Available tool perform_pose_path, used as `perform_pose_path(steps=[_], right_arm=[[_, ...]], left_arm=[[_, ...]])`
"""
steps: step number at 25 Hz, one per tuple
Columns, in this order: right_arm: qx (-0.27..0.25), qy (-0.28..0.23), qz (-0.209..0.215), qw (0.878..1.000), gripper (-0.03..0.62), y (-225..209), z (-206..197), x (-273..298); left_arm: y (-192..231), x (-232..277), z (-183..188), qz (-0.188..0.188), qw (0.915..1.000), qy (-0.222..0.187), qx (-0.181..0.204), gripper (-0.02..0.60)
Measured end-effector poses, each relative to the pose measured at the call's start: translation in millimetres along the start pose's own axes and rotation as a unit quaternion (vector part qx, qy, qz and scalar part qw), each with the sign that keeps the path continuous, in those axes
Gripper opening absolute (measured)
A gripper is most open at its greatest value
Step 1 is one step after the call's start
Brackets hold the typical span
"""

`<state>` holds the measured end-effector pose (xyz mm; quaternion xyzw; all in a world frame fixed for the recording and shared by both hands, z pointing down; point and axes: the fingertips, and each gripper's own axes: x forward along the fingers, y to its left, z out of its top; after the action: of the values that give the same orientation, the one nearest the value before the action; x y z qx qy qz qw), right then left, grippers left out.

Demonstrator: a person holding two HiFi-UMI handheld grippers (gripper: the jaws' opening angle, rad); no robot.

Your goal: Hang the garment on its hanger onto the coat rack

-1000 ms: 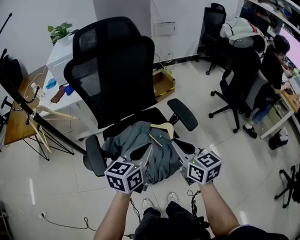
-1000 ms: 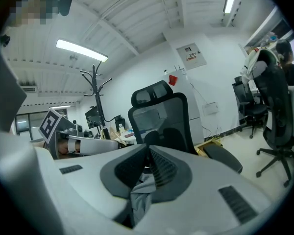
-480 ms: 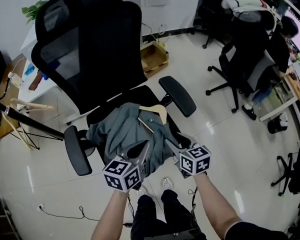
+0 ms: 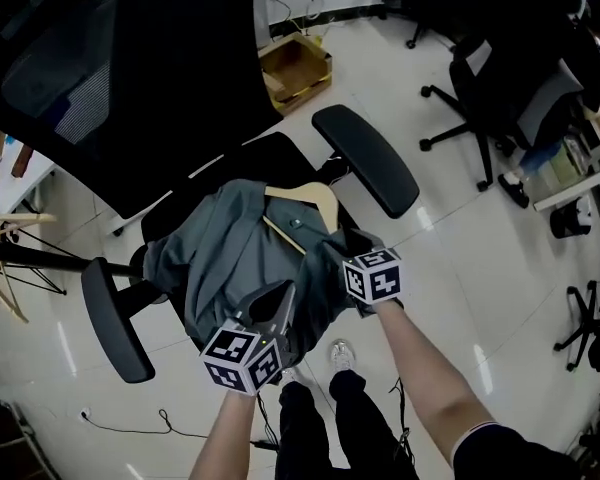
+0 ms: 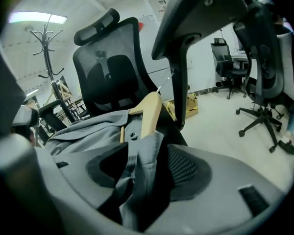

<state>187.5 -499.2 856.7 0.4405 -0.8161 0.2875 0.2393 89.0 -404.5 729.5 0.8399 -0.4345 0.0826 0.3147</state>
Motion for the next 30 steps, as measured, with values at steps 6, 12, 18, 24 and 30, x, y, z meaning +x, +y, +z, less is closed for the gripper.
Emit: perform_pose_path(steps=[6,12,18,24,30], right_arm=[[-0.023,0.021,-0.029,0.999,0.188,-7,-1,23],[-0.071,0.019,-0.025,0.997,0.066,6,10,19],[-0.159,-0.049,-0.010,0.986,0.041,45,48,-32],[-0.226,-0.119,-0.002,0.967,0.040,89,109,-112],[-0.267,-0.180,-0.025,0.946,0.040,125,167,-206]], left_arm=[[9,1,-14,0.001,0.9998,0.008,-0.018,0.002],[9,-4,-7,0.004,0.9997,0.002,-0.023,0.002],[2,-32,26,0.012,0.9995,-0.024,-0.014,0.002],[-19,-72,68,0.006,0.9987,-0.051,0.007,0.002],[-49,-123,121,-0.019,0.9946,-0.095,0.038,0.002]])
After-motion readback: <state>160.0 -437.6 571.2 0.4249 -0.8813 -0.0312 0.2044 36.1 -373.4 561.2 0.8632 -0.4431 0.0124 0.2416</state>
